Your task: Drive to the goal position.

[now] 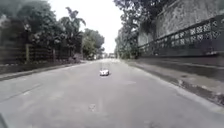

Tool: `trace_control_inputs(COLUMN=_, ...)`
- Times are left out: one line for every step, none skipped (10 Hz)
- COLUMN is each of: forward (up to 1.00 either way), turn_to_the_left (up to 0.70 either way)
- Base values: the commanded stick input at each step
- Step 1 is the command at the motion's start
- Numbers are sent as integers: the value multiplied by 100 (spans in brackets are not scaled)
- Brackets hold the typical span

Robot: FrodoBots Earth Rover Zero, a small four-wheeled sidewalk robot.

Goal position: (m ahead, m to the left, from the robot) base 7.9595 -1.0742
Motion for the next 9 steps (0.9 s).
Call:
trace_control_inputs(forward=100, turn_to_the_left=0)
trace_control_inputs(forward=100, turn_to_the_left=-36)
trace_control_inputs(forward=100, turn_to_the_left=-17)
trace_control_inputs(forward=100, turn_to_the_left=0)
trace_control_inputs(forward=100, turn_to_the_left=0)
trace_control_inputs(forward=100, turn_to_the_left=0)
trace_control_inputs(forward=100, turn_to_the_left=0)
trace_control_inputs(forward=100, turn_to_the_left=0)
trace_control_inputs(forward=100, turn_to_the_left=0)
